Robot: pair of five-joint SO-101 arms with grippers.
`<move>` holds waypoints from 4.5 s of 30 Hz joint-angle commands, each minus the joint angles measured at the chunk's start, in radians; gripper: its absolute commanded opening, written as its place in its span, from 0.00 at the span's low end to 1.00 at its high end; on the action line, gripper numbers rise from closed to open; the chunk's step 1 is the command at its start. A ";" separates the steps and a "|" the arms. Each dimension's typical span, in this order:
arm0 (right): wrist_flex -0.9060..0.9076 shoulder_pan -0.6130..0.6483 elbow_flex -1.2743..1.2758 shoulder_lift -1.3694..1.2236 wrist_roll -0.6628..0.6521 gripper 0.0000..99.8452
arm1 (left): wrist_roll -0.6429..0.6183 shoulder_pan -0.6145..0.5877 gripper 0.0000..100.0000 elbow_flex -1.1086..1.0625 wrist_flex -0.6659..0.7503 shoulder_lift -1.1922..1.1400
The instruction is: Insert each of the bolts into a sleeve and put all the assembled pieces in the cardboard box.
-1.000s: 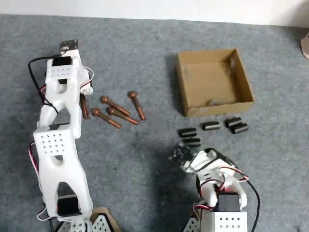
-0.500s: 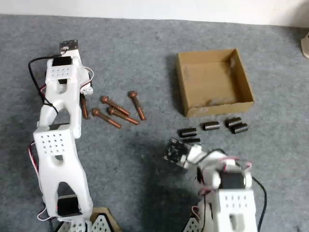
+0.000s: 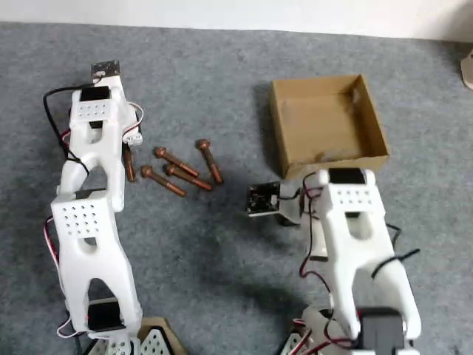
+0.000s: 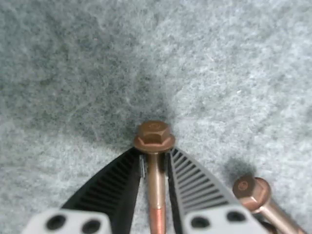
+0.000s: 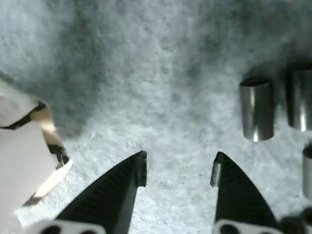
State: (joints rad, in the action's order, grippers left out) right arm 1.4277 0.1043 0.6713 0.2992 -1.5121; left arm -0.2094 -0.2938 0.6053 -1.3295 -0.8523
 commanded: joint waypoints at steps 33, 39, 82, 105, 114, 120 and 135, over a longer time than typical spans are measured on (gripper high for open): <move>-0.173 0.120 -0.156 -0.226 0.008 0.21 | 0.003 -0.016 0.01 0.019 -0.005 0.004; -0.173 0.117 -0.162 -0.367 0.009 0.21 | 0.003 -0.016 0.01 0.019 -0.005 0.004; -0.680 0.216 0.450 0.424 1.026 0.01 | 0.069 0.013 0.00 -0.202 -0.071 0.188; -1.084 0.415 0.774 0.728 1.241 0.00 | 0.117 0.335 0.01 -1.247 0.525 1.265; -1.092 0.417 0.792 0.728 1.238 0.00 | 0.118 0.443 0.01 -1.365 0.542 1.627; -1.254 0.438 0.892 0.730 1.238 0.00 | 0.124 0.446 0.01 -1.621 0.853 1.808; -1.900 0.437 1.142 0.713 1.372 0.00 | -0.009 0.573 0.01 -1.979 1.381 2.054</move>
State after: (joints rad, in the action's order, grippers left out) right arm -0.4427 0.5355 1.6655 1.0065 -0.1680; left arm -0.1220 0.2386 -1.3648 -0.0422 1.1469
